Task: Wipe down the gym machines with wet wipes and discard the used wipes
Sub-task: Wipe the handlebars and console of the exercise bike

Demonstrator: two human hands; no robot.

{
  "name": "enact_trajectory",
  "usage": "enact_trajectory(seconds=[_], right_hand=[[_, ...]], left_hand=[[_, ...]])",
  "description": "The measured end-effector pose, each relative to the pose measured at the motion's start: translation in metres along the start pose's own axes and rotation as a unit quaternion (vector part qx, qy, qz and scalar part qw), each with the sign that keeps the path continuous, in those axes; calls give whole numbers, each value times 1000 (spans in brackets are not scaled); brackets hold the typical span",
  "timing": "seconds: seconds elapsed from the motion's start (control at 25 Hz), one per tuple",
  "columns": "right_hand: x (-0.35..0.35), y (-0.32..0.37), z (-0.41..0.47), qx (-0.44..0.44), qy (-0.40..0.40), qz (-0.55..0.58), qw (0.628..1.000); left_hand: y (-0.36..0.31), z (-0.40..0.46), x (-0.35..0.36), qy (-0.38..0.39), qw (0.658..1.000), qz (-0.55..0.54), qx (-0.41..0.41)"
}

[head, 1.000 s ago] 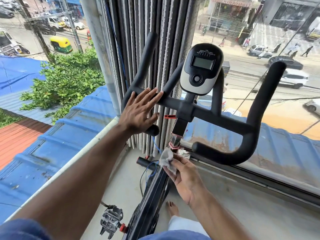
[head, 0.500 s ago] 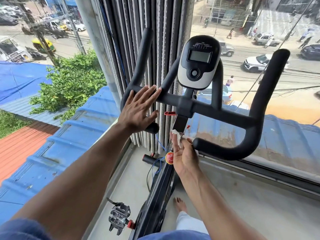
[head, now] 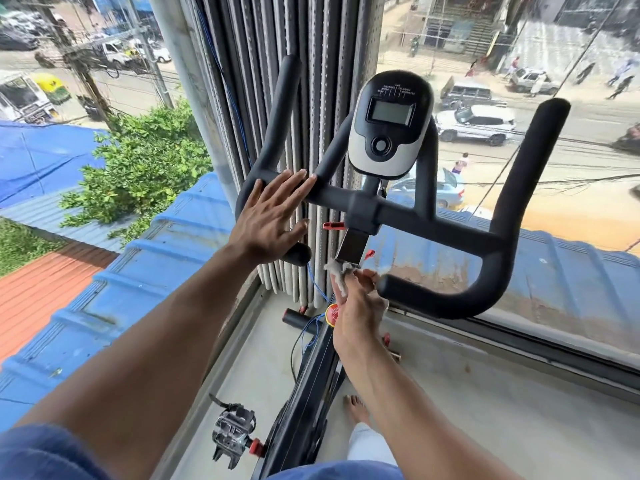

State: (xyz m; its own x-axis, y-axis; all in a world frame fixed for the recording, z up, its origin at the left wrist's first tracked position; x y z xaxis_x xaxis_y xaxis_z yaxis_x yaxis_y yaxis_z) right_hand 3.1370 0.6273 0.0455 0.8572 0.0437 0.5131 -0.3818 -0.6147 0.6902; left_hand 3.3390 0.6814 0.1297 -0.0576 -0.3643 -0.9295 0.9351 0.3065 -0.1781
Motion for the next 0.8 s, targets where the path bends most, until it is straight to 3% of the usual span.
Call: enact_trajectory(seconds=[0.16,0.36,0.72,0.8], right_hand=[[-38,14,17,-98,-33,-41,994],[-50,5,0,-121,59,-205,969],[-59,8,7,-132,198,-316,919],[-57,5,12,-121,243,-340,900]], left_hand=[[0,0,0,11,1000,9,-9],[-4,-5,-2,6,1000,1,-29],[-42,-105,21,-71,979,-103,-159],[-55,-138,34,-58,968,-122,-211]])
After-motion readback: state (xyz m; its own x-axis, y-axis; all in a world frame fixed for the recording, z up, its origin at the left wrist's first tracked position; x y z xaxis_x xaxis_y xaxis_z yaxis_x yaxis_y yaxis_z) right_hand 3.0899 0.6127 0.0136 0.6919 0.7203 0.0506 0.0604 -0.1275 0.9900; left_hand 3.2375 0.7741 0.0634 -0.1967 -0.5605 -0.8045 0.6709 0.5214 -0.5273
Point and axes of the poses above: each hand's wrist, its own z-axis towards the middle knuckle, its own x-axis out of the palm, y = z × x, the point moved 6 cm from there along z, towards the middle knuckle, and after that the axes turned 2 degrees about x, right-handed, at the moved point
